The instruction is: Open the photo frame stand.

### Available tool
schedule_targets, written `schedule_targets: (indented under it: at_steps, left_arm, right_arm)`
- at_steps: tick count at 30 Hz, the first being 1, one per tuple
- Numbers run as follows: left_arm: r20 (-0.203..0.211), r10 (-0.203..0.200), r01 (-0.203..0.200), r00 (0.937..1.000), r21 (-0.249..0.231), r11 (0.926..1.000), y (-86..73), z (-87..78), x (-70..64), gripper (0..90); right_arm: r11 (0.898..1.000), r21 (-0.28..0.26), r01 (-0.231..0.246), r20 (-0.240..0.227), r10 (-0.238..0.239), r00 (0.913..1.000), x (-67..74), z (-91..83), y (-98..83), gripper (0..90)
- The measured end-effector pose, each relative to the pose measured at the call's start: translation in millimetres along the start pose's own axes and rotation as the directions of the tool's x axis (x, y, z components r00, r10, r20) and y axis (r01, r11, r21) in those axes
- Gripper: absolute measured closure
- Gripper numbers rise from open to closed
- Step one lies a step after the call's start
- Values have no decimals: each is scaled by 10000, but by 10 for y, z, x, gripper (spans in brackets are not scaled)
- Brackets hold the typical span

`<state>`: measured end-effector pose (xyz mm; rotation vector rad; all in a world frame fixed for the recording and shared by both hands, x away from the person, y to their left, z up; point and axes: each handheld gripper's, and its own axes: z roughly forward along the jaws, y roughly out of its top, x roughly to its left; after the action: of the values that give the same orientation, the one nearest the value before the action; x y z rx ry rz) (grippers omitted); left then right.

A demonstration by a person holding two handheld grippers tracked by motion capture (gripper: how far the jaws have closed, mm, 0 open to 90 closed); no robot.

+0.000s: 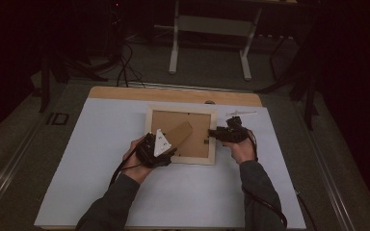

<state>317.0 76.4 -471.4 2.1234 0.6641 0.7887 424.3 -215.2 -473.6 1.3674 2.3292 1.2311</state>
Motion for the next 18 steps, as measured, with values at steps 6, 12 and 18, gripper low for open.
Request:
schedule_targets:
  at_steps: [6, 12, 18]
  left_arm:
    - [-104, 177, -178, 9998, -119, 9998, -7, -19, -25, 377]
    - [-94, 164, -166, 9998, -242, 9996, -24, -25, -29, 377]
    - [1, 43, -43, 10000, -299, 9995, -37, -31, -16, 376]
  right_arm:
    - [9998, 45, -198, -324, 199, 9993, -29, 6, 22, 547]
    - [9996, -67, -283, -491, 279, 9984, -48, -20, 7, 570]
    - [9991, -166, -390, -473, 382, 9982, -39, -29, -8, 576]
